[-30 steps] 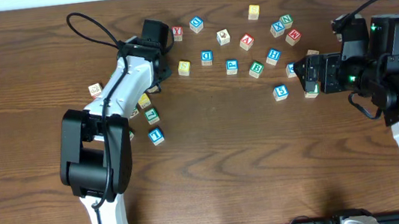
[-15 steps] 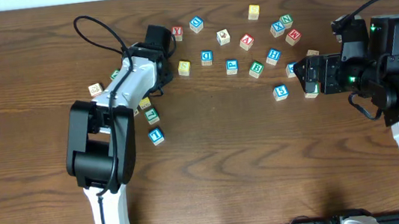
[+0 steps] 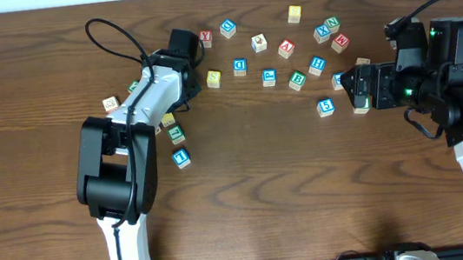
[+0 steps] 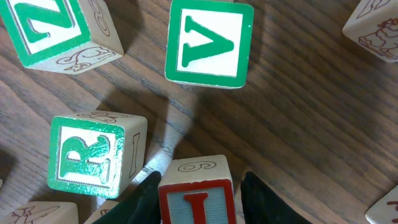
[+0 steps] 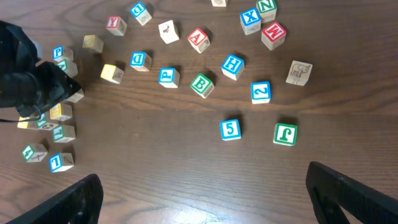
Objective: Spell out AI2
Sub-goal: 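Lower the left gripper and grasp the red-bordered I block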
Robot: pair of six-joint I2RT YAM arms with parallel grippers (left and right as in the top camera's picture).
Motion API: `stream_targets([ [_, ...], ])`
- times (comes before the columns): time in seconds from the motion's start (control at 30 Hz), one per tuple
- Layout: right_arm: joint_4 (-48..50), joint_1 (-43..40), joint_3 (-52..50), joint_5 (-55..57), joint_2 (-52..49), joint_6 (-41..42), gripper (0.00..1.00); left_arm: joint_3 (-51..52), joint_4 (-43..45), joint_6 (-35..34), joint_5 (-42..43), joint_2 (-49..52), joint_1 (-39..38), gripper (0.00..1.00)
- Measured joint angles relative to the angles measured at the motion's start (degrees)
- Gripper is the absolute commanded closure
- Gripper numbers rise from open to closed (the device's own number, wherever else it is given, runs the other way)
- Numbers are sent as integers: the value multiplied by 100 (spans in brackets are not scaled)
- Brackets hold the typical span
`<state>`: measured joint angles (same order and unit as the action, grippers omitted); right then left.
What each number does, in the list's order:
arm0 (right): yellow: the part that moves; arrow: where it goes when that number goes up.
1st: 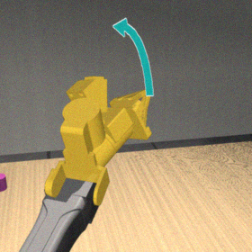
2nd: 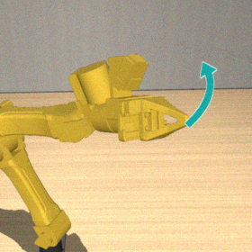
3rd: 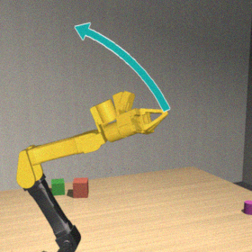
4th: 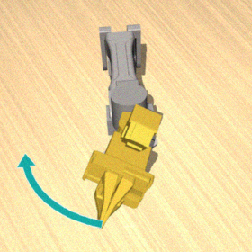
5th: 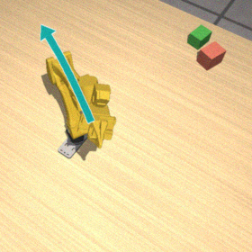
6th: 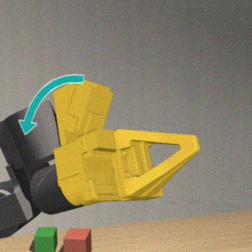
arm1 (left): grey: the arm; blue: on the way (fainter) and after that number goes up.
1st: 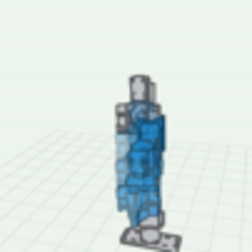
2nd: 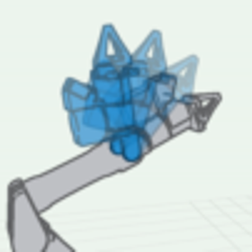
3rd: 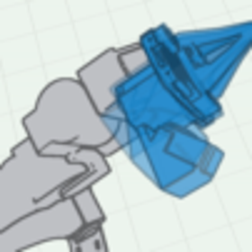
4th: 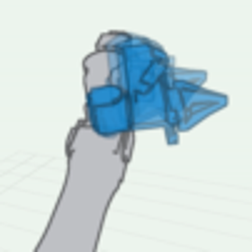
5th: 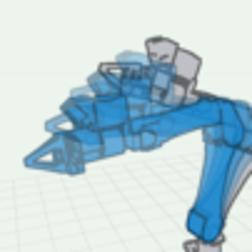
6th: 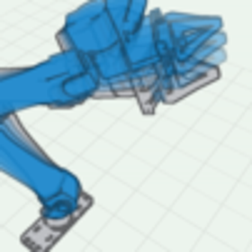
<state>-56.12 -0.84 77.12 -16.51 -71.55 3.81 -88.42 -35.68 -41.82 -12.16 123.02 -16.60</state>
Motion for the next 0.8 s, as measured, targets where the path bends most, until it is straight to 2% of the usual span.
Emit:
stream_targets([
  [0.4, 17, 0, 0, 0, 0, 0, 1, 0, -81, 179, 2, -70, 0, 68],
  [0.8, 20, 0, 0, 0, 0, 0, 1, 0, -787, 487, 249, -1156, -160, 70],
])
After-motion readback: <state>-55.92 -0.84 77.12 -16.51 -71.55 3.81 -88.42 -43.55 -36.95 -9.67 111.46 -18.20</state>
